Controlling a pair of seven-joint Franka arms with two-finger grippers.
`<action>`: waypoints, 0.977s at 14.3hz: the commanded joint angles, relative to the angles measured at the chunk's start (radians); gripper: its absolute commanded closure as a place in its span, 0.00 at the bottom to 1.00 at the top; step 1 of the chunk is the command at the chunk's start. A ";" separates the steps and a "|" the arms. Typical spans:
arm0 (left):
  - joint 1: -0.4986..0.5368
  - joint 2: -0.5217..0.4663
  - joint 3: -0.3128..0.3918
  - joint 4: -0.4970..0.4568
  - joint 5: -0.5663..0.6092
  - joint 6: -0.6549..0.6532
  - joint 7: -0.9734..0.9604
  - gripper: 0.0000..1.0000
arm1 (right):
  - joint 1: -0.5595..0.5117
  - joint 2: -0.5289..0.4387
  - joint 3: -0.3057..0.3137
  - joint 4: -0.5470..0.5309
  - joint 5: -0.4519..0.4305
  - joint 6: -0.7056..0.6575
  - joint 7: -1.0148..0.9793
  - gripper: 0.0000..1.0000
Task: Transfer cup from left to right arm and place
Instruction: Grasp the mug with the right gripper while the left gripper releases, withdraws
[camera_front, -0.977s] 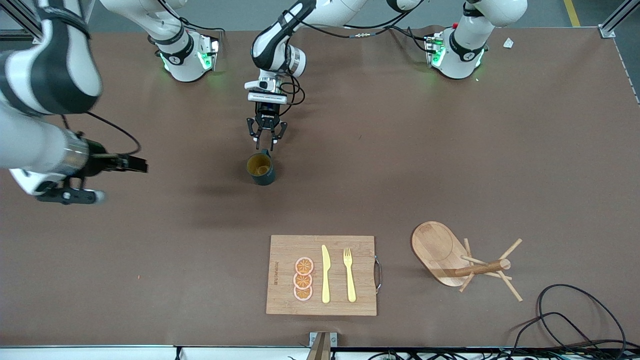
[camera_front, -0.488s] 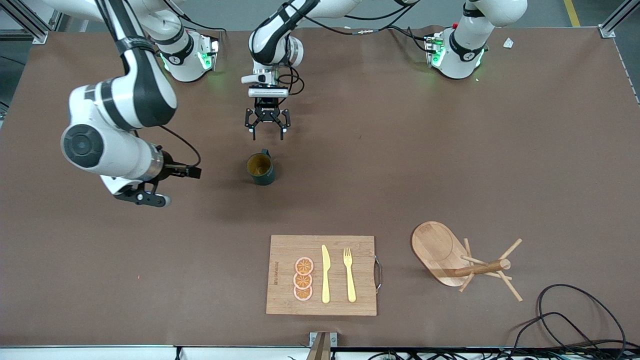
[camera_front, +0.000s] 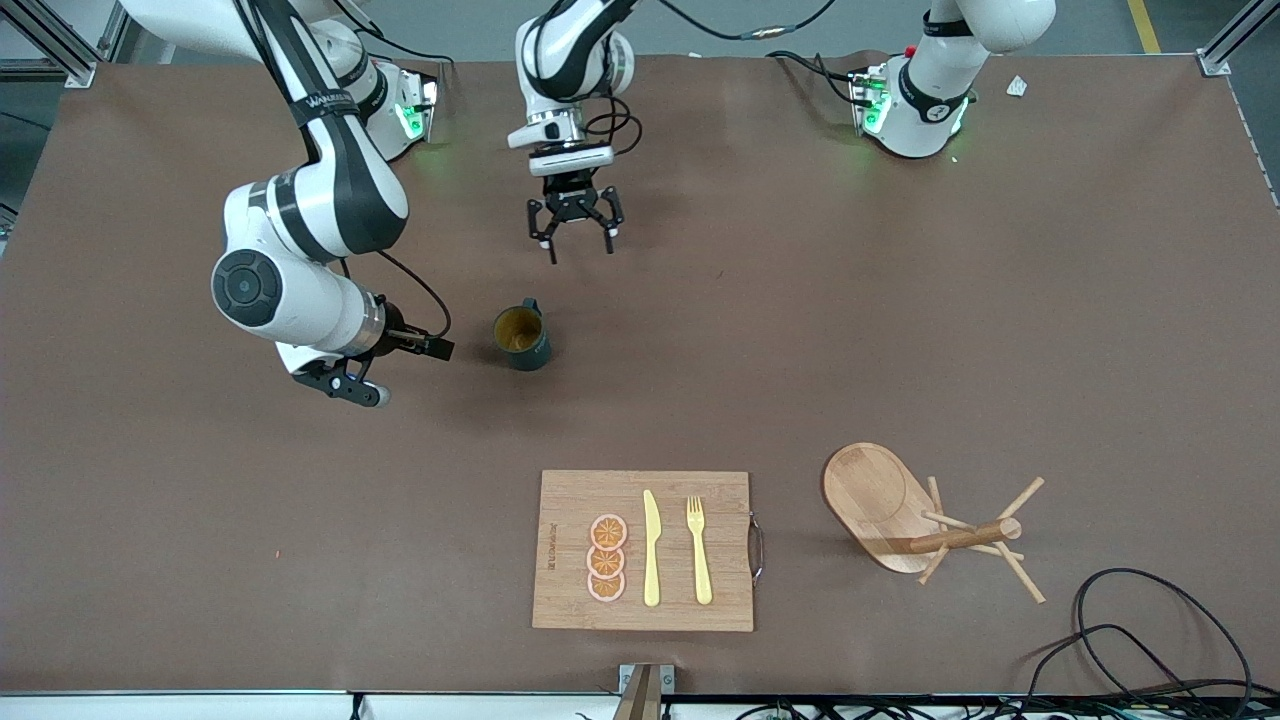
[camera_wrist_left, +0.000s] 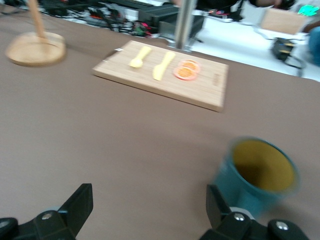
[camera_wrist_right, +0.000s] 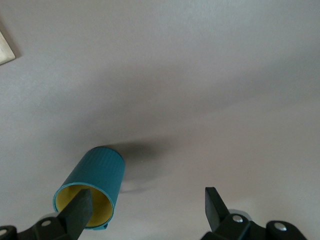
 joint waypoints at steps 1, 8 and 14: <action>0.069 -0.191 -0.006 -0.161 -0.117 0.013 0.149 0.00 | 0.064 -0.035 -0.007 -0.045 0.027 0.040 0.107 0.00; 0.365 -0.245 -0.006 -0.132 -0.269 0.013 0.491 0.00 | 0.171 -0.041 -0.007 -0.113 0.025 0.117 0.310 0.00; 0.553 -0.245 -0.006 -0.001 -0.401 0.012 0.815 0.00 | 0.215 -0.053 -0.008 -0.225 0.023 0.228 0.339 0.00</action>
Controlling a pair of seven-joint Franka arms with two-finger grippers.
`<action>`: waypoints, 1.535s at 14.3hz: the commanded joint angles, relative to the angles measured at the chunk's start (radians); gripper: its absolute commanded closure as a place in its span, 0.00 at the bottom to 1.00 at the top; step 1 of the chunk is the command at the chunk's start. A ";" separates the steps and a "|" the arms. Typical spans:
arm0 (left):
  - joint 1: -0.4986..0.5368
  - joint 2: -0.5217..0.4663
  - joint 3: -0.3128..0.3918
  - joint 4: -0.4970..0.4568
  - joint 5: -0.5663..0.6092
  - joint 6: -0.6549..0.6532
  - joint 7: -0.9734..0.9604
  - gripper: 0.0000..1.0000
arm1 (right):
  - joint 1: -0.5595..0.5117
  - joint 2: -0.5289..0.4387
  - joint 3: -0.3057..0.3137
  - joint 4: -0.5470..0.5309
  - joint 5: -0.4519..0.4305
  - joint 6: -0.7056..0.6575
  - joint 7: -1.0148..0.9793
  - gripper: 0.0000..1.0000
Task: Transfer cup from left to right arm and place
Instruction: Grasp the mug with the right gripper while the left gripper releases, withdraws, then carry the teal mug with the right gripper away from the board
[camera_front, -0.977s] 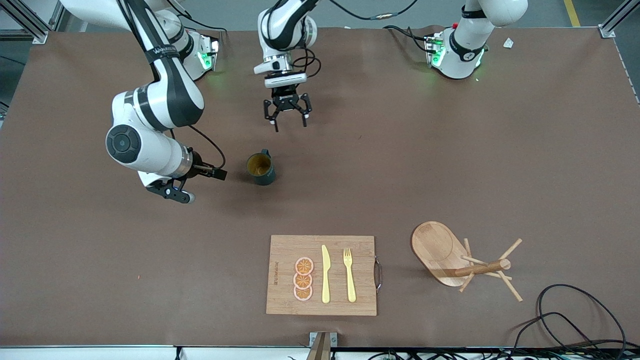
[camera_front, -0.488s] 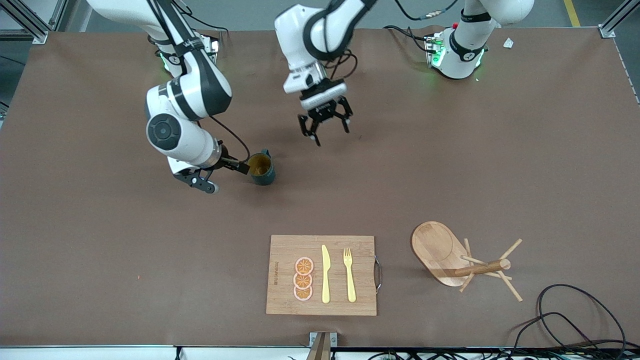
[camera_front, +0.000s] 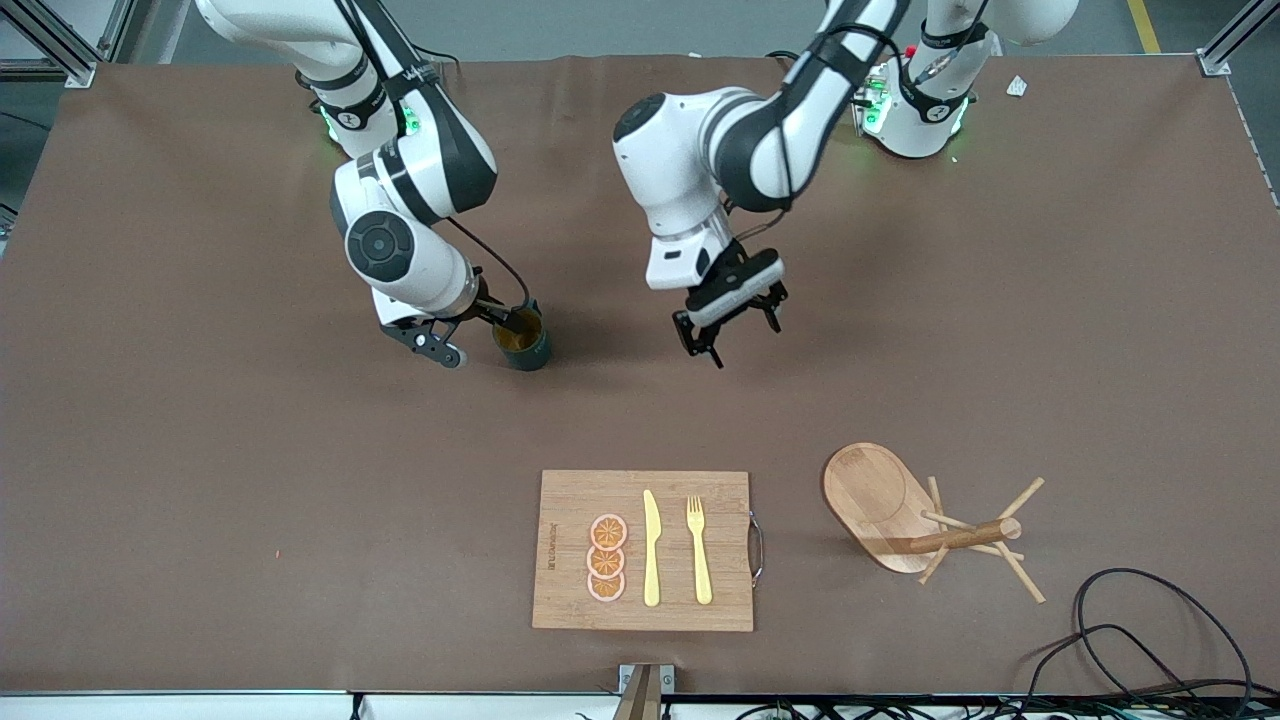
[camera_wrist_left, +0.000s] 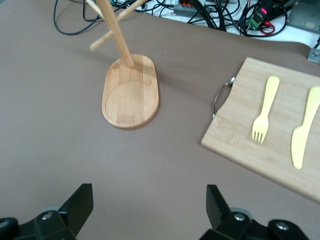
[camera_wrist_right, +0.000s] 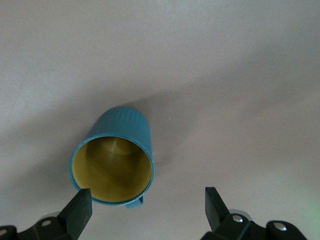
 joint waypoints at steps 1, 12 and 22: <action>0.061 -0.010 -0.009 0.064 -0.060 -0.011 0.125 0.00 | 0.010 -0.046 -0.009 -0.126 0.022 0.133 0.010 0.00; 0.378 -0.175 -0.004 0.351 -0.413 -0.369 0.978 0.00 | 0.055 -0.004 -0.007 -0.159 0.022 0.232 0.010 0.35; 0.783 -0.362 -0.142 0.344 -0.577 -0.642 1.530 0.00 | 0.048 0.014 -0.009 -0.149 0.002 0.237 -0.283 1.00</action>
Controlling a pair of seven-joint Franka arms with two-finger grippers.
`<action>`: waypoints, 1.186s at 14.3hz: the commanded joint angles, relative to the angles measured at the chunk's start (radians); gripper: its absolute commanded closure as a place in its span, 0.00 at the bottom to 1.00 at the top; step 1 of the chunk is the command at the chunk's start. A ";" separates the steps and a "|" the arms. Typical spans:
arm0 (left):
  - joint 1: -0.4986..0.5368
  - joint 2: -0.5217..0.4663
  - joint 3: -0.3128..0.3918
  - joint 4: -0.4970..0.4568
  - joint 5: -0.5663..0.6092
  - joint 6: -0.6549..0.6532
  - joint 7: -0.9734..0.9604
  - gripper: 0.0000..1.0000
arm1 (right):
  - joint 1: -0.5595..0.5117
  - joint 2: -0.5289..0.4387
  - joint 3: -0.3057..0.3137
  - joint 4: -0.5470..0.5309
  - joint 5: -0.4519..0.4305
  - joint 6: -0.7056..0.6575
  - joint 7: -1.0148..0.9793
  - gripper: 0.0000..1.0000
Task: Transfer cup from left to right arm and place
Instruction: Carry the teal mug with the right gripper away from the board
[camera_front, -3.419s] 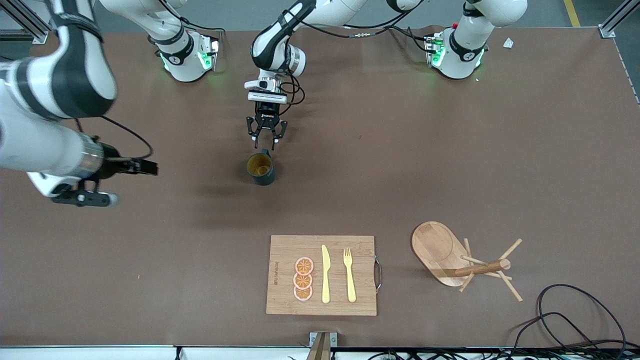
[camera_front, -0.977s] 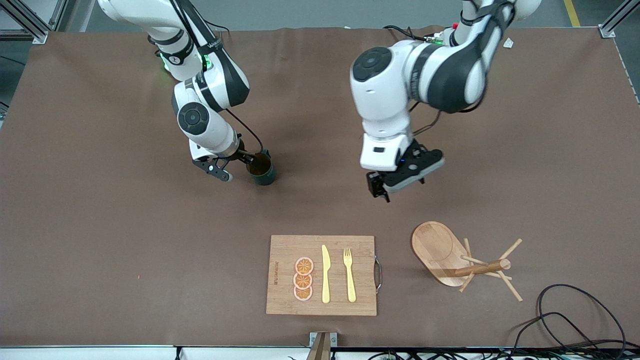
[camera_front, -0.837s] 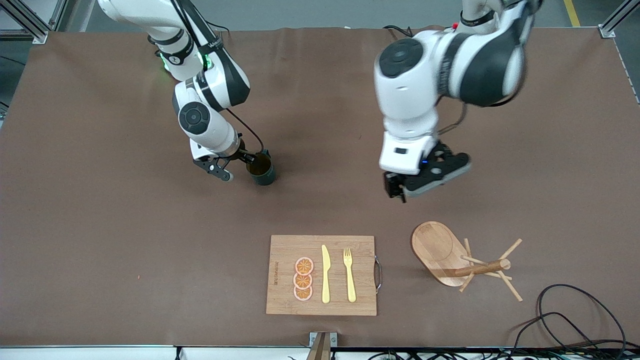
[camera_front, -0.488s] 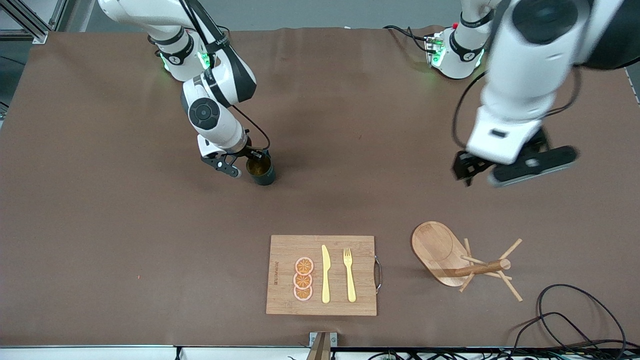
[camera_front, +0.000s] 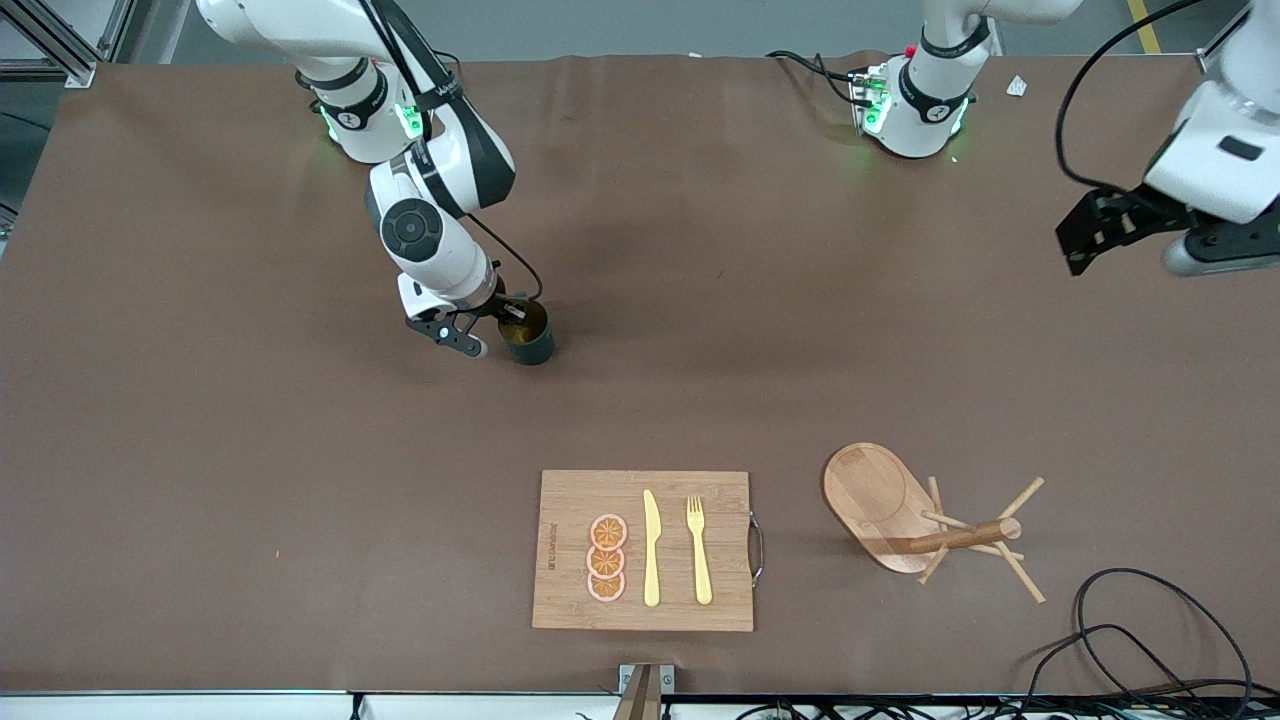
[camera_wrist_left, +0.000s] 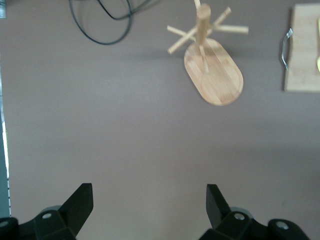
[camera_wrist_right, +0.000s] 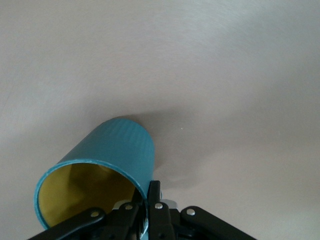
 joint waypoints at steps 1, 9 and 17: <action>0.153 -0.028 -0.122 -0.029 -0.044 -0.034 0.080 0.00 | -0.001 -0.010 -0.007 -0.012 0.002 -0.005 -0.243 1.00; 0.251 -0.080 -0.140 -0.073 -0.042 -0.032 0.084 0.00 | -0.260 -0.042 -0.058 0.017 -0.030 -0.081 -1.275 1.00; 0.283 -0.079 -0.136 -0.056 -0.106 -0.031 0.124 0.00 | -0.423 -0.031 -0.134 0.068 -0.372 -0.173 -1.574 0.99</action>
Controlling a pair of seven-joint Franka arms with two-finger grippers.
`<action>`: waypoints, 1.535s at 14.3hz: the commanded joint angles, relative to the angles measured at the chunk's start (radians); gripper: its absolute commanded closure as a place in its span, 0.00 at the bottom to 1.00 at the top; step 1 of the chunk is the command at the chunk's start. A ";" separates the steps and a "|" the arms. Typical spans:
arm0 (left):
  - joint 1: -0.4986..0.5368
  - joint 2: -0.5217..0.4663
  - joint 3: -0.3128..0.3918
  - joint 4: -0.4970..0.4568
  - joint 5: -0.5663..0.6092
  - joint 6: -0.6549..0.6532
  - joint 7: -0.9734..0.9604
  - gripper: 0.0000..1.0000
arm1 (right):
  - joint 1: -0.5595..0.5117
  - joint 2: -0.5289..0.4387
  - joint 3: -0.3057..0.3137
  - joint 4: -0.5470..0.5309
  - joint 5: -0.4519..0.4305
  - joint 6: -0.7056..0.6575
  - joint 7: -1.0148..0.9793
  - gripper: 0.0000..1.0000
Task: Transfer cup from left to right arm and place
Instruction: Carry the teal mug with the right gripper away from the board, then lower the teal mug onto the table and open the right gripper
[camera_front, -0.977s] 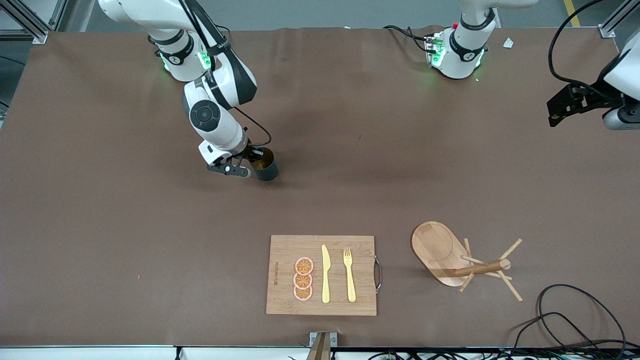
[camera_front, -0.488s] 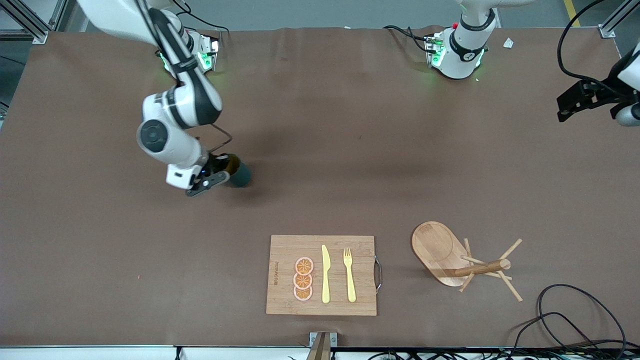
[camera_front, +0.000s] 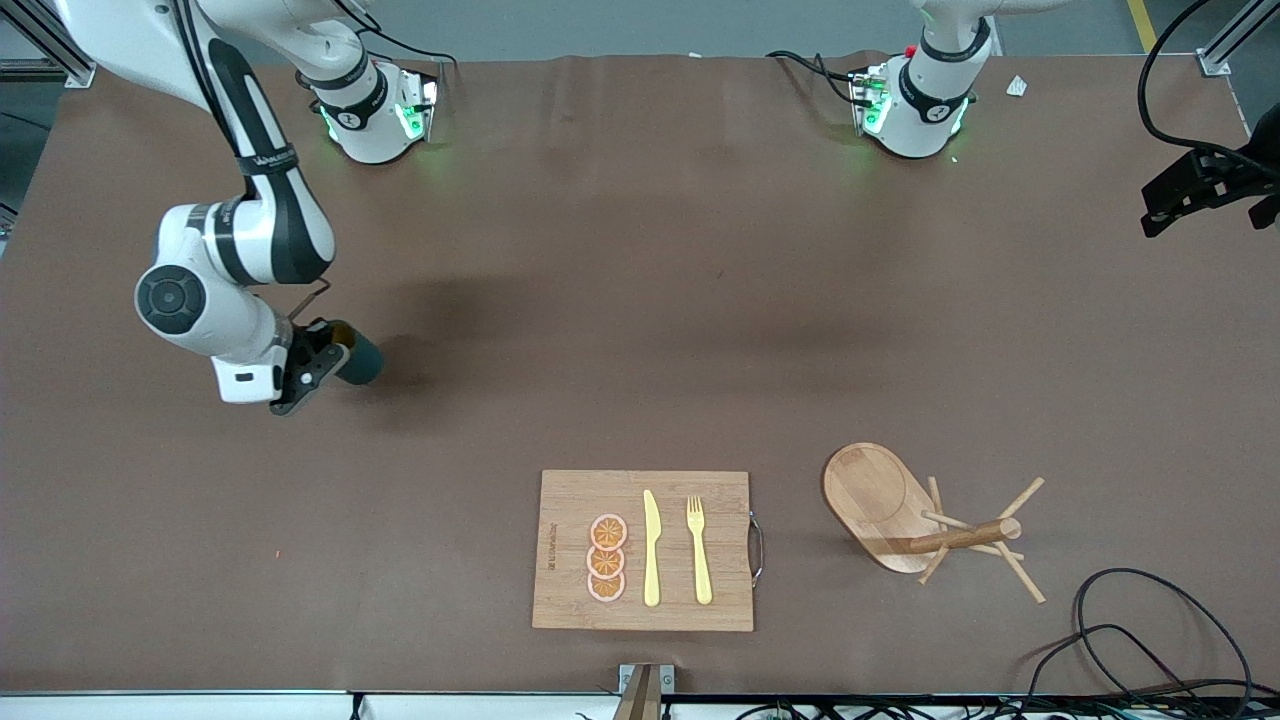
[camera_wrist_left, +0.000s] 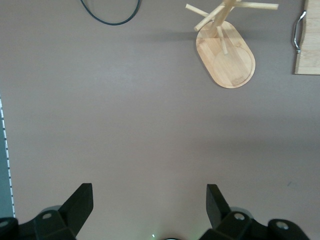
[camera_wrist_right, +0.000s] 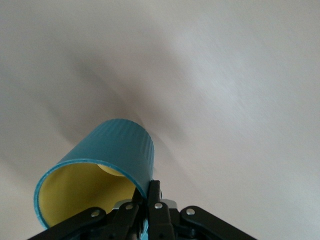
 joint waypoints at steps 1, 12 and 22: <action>0.054 -0.021 0.001 -0.010 -0.083 -0.003 0.039 0.00 | -0.064 -0.017 0.012 -0.005 -0.086 -0.018 -0.033 0.99; 0.049 -0.035 -0.121 -0.077 -0.056 0.016 -0.097 0.00 | -0.121 0.047 0.015 -0.027 -0.083 0.071 -0.036 0.98; 0.071 -0.040 -0.119 -0.108 -0.068 0.058 -0.002 0.00 | -0.115 0.000 0.016 0.097 -0.040 -0.167 -0.027 0.00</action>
